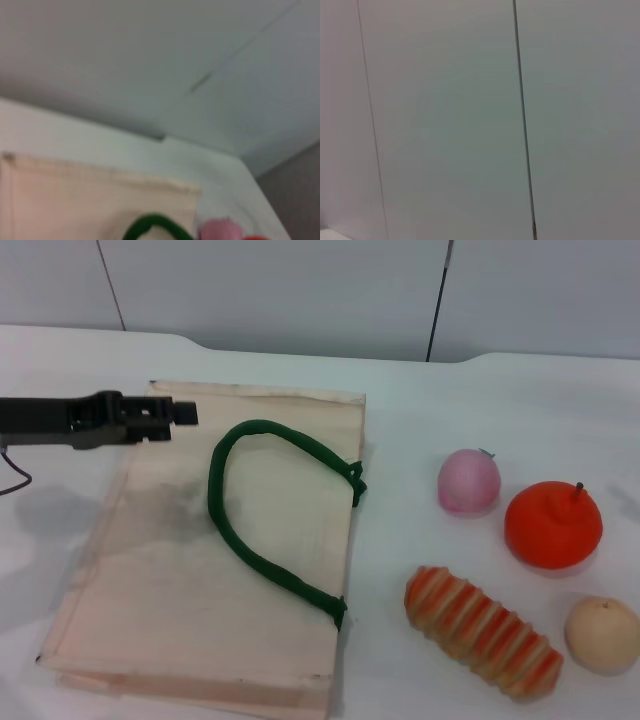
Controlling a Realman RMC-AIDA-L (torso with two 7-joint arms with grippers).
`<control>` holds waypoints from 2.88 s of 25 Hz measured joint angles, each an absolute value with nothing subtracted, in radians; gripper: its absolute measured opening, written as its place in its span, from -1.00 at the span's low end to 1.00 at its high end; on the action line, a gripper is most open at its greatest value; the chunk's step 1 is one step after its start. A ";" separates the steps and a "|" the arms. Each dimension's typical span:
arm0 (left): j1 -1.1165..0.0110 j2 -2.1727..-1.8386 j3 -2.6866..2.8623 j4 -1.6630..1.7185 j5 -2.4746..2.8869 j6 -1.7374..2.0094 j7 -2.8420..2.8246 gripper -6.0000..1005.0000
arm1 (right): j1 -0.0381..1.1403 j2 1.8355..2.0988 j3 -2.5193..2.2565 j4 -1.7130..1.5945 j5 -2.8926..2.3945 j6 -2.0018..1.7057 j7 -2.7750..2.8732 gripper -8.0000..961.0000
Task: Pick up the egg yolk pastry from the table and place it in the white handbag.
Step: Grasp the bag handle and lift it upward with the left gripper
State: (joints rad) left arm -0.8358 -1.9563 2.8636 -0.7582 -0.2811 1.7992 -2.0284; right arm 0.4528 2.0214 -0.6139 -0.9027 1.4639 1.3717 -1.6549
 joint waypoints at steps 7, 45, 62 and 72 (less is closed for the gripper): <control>-0.860 -1.943 2.864 -0.756 -0.149 1.760 -2.119 0.47 | 0.455 2.024 -0.535 -0.897 1.467 1.425 -1.655 0.82; -0.981 -1.888 2.864 -0.328 0.095 1.283 -2.164 0.33 | 0.482 2.025 -0.515 -0.847 1.482 1.434 -1.666 0.81; -1.012 -1.898 2.864 -0.311 0.184 1.246 -2.206 0.24 | 0.486 2.026 -0.515 -0.845 1.482 1.443 -1.663 0.81; -1.024 -1.902 2.862 -0.311 0.223 1.226 -2.224 -0.51 | 0.487 2.026 -0.515 -0.845 1.489 1.465 -1.665 0.80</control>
